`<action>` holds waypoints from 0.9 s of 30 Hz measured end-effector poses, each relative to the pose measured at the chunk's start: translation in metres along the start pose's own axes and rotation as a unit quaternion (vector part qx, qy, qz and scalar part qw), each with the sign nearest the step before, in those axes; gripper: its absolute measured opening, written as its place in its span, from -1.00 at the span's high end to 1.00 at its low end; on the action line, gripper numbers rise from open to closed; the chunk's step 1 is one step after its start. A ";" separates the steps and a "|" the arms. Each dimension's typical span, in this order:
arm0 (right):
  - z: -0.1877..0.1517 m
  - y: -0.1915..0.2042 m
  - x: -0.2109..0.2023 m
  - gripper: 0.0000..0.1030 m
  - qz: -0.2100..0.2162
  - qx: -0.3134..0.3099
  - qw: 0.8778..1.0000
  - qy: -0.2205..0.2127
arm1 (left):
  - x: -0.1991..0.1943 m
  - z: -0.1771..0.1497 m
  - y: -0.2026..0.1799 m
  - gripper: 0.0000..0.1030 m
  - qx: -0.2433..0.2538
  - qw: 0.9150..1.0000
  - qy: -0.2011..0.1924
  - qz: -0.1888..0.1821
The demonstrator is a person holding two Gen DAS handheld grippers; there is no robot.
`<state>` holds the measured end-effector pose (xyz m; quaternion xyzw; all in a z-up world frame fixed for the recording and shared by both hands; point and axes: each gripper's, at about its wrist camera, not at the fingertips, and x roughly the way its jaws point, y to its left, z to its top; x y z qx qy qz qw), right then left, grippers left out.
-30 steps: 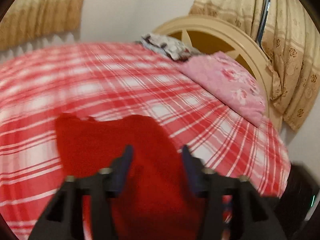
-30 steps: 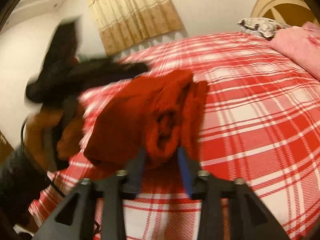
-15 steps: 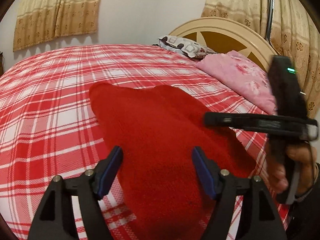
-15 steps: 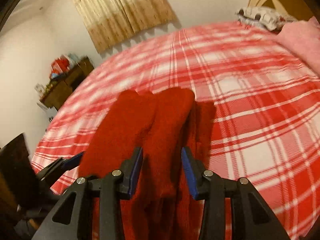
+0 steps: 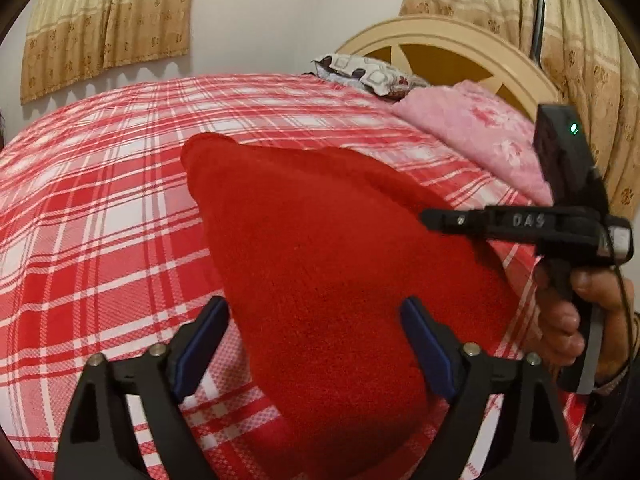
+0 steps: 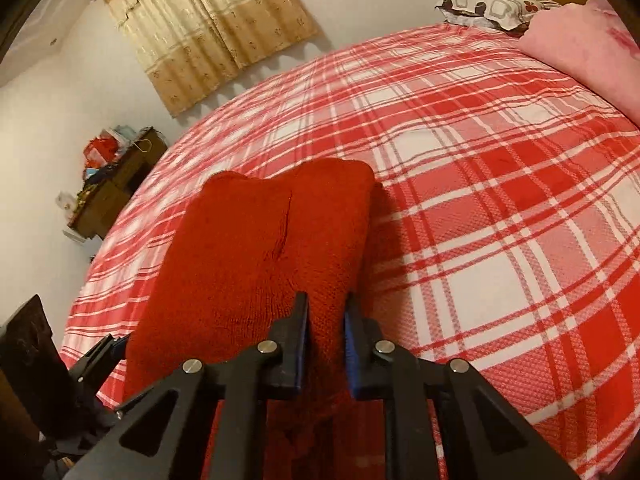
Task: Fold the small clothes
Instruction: 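Move both open grippers to the sides of the folded red bundle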
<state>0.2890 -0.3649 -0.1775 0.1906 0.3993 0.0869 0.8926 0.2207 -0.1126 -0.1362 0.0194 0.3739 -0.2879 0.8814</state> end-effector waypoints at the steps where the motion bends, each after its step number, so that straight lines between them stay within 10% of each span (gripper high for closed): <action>1: 0.000 0.000 -0.002 0.56 -0.003 0.002 1.000 -0.003 | 0.001 -0.001 0.001 -0.82 -0.003 1.000 0.002 -0.001; 9: 0.008 0.049 -0.049 0.29 -0.023 -0.081 0.992 -0.089 | -0.019 -0.003 0.016 -0.82 -0.055 0.998 -0.031 -0.008; 17: -0.010 0.113 0.002 0.19 0.007 -0.208 0.978 0.005 | -0.027 -0.020 0.020 -0.82 -0.074 0.997 -0.015 -0.001; 27: -0.020 0.071 0.006 0.24 -0.021 -0.189 0.981 0.029 | -0.021 0.015 0.033 -0.93 -0.070 0.996 -0.043 0.035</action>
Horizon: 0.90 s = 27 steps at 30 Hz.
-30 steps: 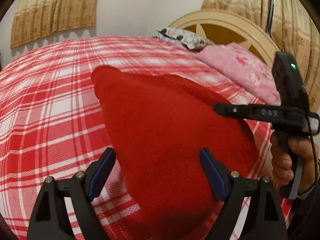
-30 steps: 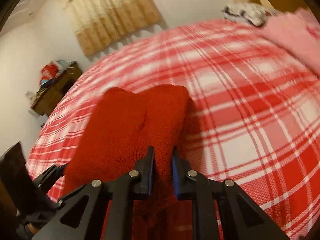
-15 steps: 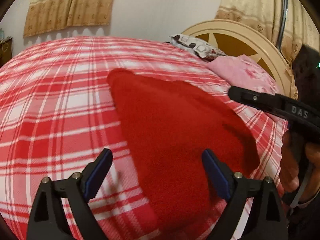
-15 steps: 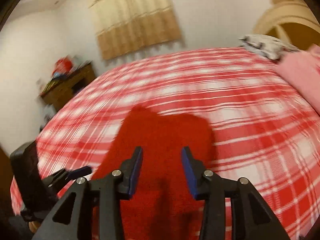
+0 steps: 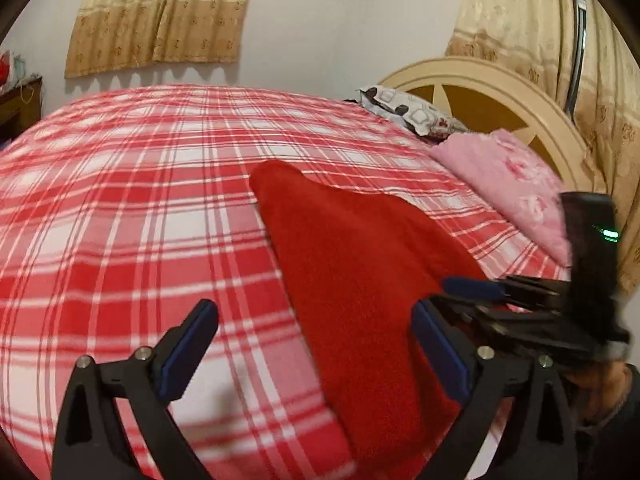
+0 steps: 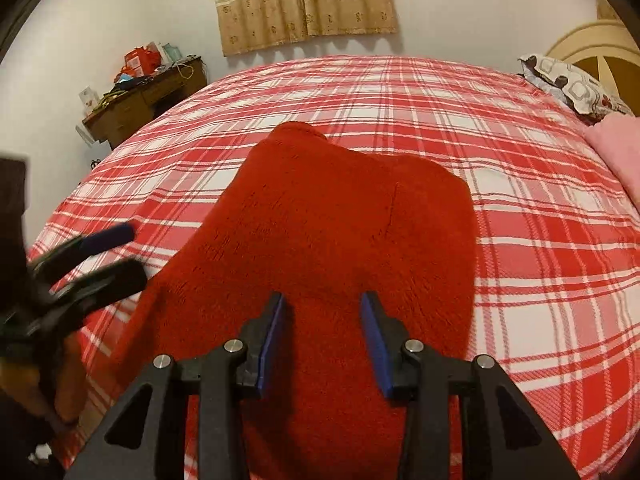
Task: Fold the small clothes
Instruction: 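Move both open grippers to the sides of the folded red bundle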
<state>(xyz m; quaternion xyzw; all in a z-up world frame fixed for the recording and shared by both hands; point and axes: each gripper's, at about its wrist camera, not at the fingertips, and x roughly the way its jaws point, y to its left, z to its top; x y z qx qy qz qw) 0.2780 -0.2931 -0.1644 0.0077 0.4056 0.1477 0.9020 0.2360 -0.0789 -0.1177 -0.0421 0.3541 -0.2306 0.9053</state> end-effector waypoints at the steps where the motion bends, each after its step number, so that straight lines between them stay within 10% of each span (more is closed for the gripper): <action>1: -0.003 0.001 -0.003 0.24 -0.001 -0.001 1.000 0.000 | 0.009 0.000 -0.002 -0.93 0.008 1.000 0.011 0.006; 15: -0.016 0.002 -0.044 0.21 0.012 0.007 0.996 -0.087 | 0.016 -0.016 -0.001 -1.00 0.009 0.999 0.021 0.033; 27: 0.013 -0.008 -0.020 0.21 -0.063 0.021 0.997 -0.043 | 0.018 -0.016 -0.006 -1.00 0.021 0.999 0.023 0.036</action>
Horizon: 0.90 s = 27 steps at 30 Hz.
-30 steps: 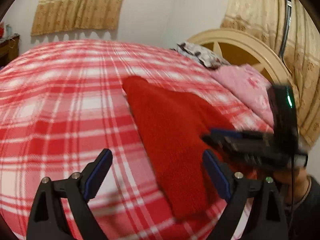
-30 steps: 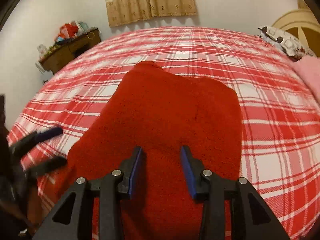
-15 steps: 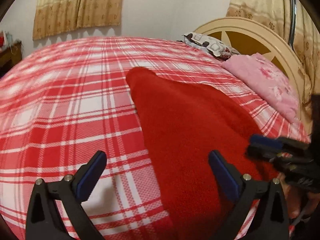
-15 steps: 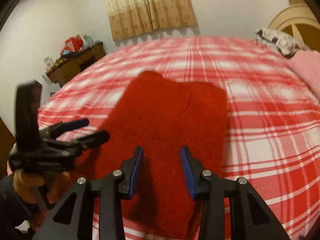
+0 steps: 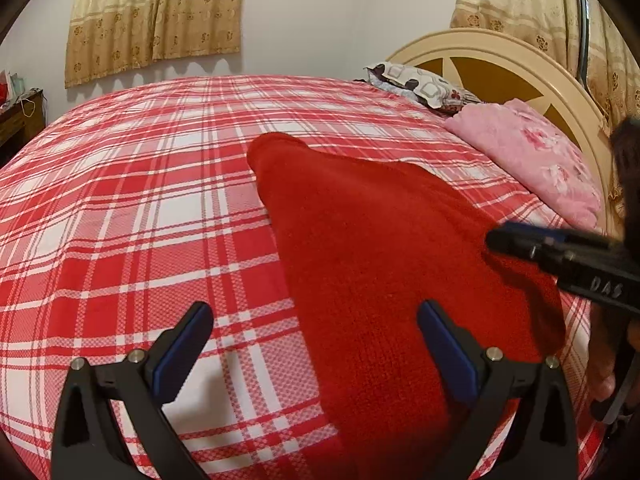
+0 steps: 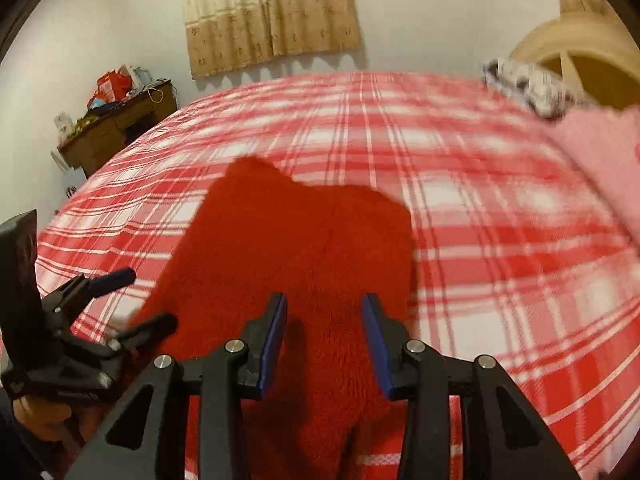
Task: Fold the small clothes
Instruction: 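Move both open grippers to the sides of the folded red bundle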
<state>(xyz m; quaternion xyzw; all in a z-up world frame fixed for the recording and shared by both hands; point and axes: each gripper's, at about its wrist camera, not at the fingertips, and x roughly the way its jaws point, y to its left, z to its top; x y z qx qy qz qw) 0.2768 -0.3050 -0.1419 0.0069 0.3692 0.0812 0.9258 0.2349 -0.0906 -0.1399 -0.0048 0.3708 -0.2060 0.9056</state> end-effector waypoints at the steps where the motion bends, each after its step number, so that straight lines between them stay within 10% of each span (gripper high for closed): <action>1: 0.006 0.009 -0.003 0.21 -0.003 -0.014 1.000 -0.009 | 0.000 0.000 0.000 -1.00 0.000 1.000 0.000 0.000; 9: 0.017 0.045 0.058 0.21 0.019 -0.070 0.994 0.083 | 0.000 -0.001 -0.003 -1.00 0.005 1.000 -0.002 0.006; 27: 0.011 -0.083 0.033 0.00 0.079 0.143 0.986 0.023 | 0.005 -0.002 -0.006 -1.00 -0.022 0.995 0.020 -0.091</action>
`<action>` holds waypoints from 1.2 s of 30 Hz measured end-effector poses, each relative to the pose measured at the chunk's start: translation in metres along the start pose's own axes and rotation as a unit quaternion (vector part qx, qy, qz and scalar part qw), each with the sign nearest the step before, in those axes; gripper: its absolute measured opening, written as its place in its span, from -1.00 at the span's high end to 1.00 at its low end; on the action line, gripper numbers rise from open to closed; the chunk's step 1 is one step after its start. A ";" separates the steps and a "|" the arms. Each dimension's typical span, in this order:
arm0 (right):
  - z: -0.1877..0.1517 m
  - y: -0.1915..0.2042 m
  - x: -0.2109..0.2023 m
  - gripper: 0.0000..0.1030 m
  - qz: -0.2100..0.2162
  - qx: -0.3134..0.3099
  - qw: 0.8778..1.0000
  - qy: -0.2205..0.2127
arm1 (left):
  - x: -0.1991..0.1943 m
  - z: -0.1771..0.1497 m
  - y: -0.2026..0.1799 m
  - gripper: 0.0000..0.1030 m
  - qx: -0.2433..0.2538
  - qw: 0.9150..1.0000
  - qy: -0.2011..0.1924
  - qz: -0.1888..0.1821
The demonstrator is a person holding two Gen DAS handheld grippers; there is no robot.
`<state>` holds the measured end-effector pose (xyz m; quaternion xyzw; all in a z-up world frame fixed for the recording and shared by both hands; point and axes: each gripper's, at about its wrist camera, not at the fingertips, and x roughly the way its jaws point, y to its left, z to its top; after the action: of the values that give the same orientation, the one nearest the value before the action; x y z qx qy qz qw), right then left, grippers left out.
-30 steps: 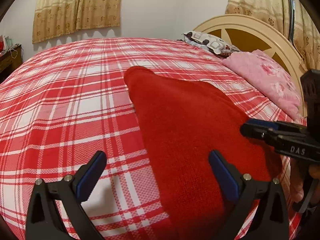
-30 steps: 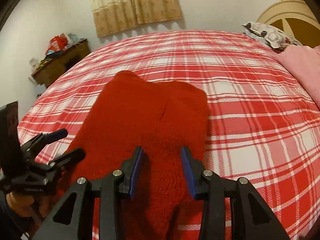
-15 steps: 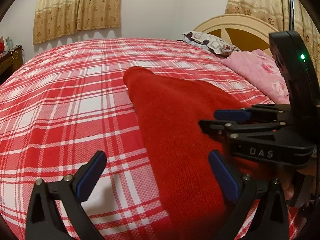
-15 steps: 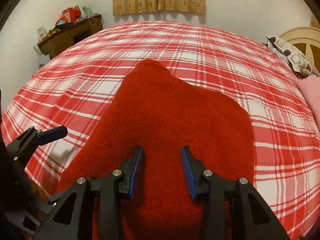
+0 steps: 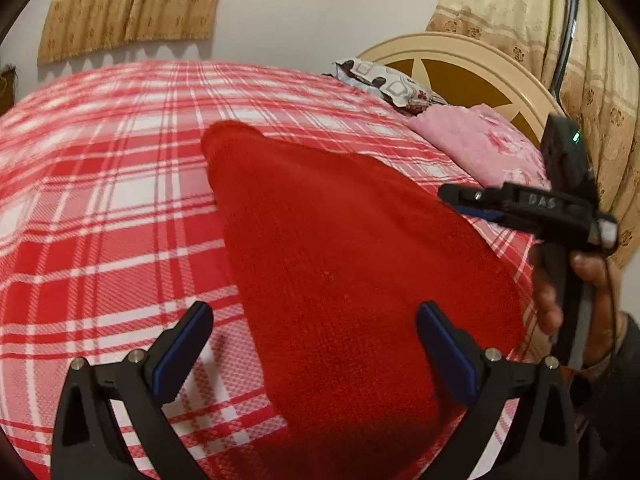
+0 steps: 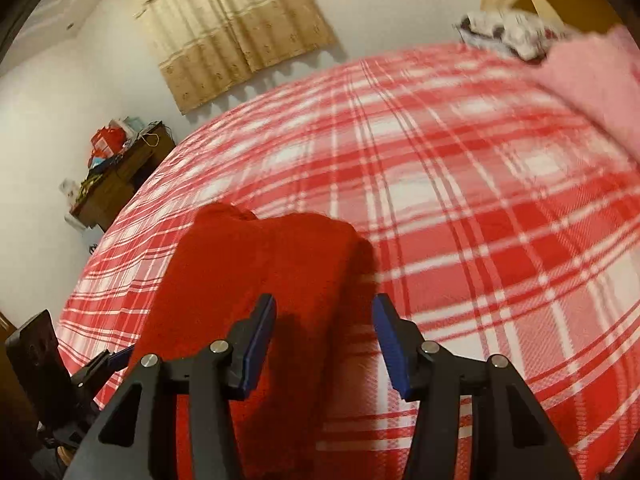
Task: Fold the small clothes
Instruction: 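Move both open grippers to the sides of the folded red bundle, then grasp the bundle edge with the left gripper while the right gripper grasps it too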
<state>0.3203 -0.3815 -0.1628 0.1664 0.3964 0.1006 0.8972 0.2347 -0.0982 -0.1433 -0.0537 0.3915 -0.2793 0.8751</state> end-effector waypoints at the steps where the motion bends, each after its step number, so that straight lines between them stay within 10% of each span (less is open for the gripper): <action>1: -0.001 -0.005 0.003 0.00 0.003 0.010 1.000 0.003 | 0.001 0.000 0.001 -1.00 -0.004 1.000 0.004 -0.004; 16: 0.006 -0.042 0.062 0.00 0.138 0.137 0.979 0.062 | 0.011 -0.004 0.008 -1.00 -0.037 0.997 0.041 -0.049; 29: 0.005 -0.023 0.066 0.54 0.139 0.100 0.984 0.049 | 0.000 -0.002 -0.016 -0.06 0.008 0.999 0.016 -0.027; 36: 0.002 -0.003 0.043 0.57 0.141 0.092 0.986 0.022 | -0.014 -0.005 -0.016 0.05 -0.001 1.000 0.015 -0.011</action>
<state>0.3511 -0.3716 -0.1921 0.3002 0.3963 0.1925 0.8460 0.2167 -0.1031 -0.1326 -0.0546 0.4041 -0.2897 0.8659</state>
